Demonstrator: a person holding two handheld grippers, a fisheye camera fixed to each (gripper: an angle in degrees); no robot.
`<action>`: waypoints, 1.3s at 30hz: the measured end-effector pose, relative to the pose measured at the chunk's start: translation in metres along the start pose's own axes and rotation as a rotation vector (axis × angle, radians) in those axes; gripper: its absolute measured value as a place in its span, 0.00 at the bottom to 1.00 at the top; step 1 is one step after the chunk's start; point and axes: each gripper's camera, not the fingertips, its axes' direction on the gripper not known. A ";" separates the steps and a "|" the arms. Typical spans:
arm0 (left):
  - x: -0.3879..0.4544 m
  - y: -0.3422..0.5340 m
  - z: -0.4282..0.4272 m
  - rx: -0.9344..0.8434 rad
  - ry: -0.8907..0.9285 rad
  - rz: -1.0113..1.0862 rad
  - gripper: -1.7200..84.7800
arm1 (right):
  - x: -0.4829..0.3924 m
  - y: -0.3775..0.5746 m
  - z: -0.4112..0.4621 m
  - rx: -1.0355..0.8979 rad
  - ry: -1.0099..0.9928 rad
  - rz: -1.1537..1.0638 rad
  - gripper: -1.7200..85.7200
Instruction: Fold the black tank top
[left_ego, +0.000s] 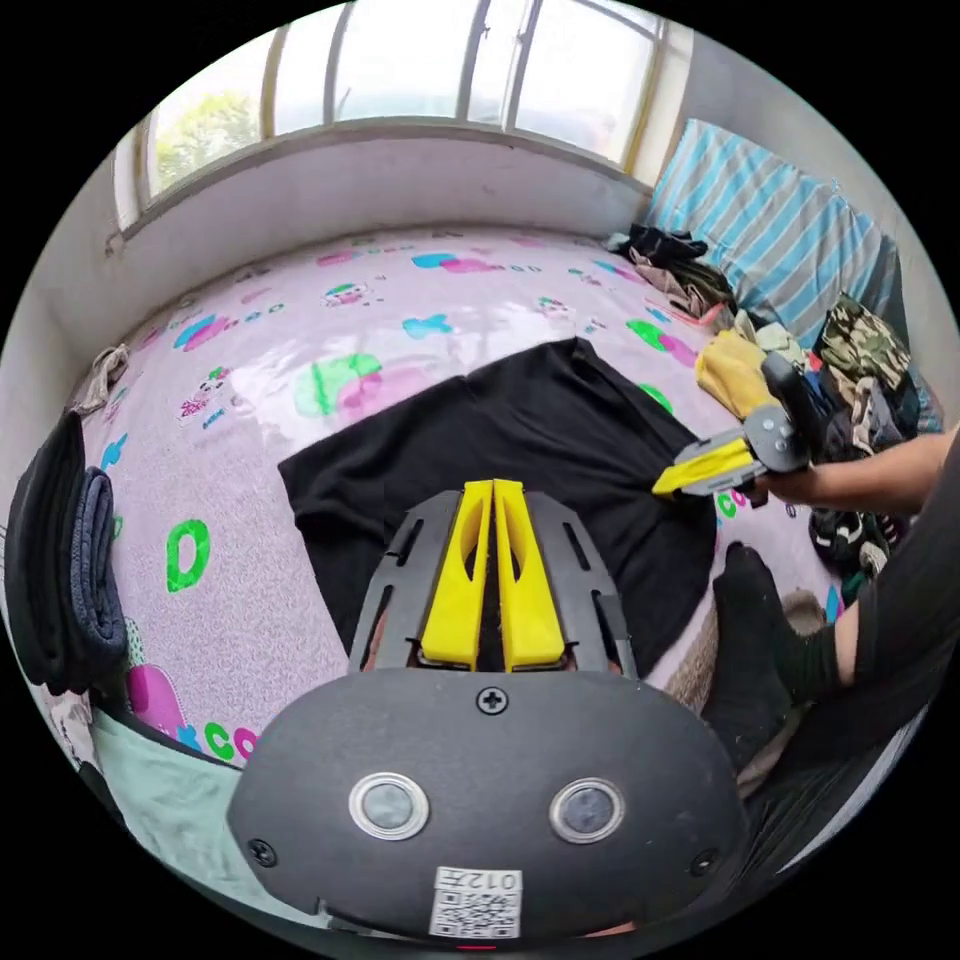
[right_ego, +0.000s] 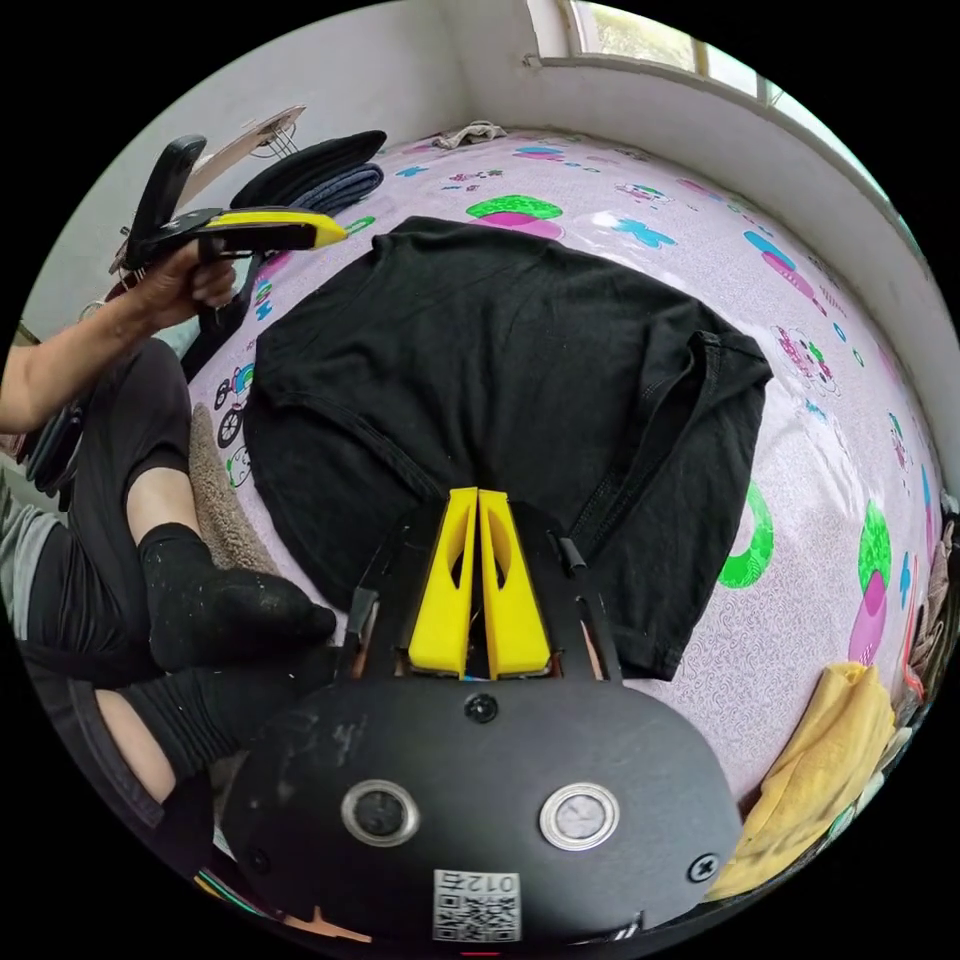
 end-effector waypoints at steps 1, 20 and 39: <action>-0.002 -0.005 0.004 0.018 -0.016 -0.018 0.03 | -0.008 -0.009 -0.005 0.019 -0.018 0.014 0.01; -0.013 -0.014 0.094 -0.094 -0.082 -0.248 0.02 | 0.075 -0.399 -0.224 0.139 0.050 0.502 0.08; -0.003 -0.023 0.104 -0.097 -0.133 -0.222 0.02 | 0.069 -0.616 -0.328 0.043 -0.275 0.891 0.01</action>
